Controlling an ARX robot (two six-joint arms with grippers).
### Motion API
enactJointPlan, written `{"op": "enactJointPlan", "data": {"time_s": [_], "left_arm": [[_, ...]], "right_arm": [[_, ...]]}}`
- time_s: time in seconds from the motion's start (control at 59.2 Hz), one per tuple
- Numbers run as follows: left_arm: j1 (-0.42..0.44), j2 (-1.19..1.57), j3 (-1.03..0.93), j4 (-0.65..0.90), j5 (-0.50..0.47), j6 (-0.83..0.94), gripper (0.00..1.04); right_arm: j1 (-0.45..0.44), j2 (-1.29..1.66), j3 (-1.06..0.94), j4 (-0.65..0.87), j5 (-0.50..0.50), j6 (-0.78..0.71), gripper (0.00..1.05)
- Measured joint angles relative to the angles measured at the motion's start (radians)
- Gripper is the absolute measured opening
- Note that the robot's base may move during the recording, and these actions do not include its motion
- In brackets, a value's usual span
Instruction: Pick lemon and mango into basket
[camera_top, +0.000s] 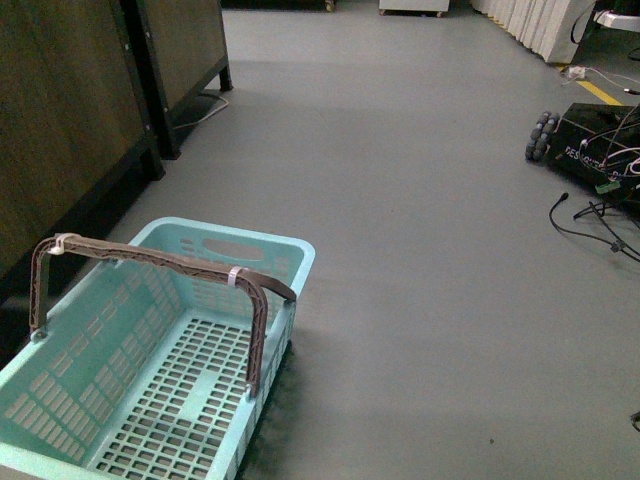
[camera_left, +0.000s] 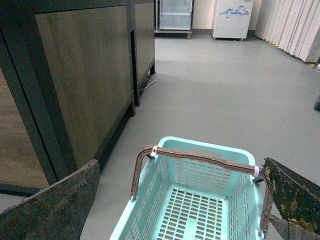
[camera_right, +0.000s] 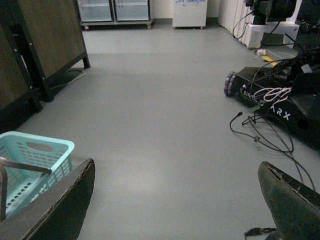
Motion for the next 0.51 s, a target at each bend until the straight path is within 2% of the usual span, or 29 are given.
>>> {"op": "enactJointPlan", "data": {"time_s": [0.456,0.473,0.506], "left_arm": [[0.0,0.0,0.0,0.0,0.0,0.0,0.98],[-0.001,0.002,0.001,-0.003,-0.005,-0.004,0.98],[-0.026,0.051,0.041,-0.109,-0.088,-0.062,0.98]], "right_arm": [[0.0,0.0,0.0,0.0,0.0,0.0,0.96],[0.0,0.0,0.0,0.0,0.0,0.0,0.96],[0.0,0.0,0.0,0.0,0.0,0.0,0.96]]}}
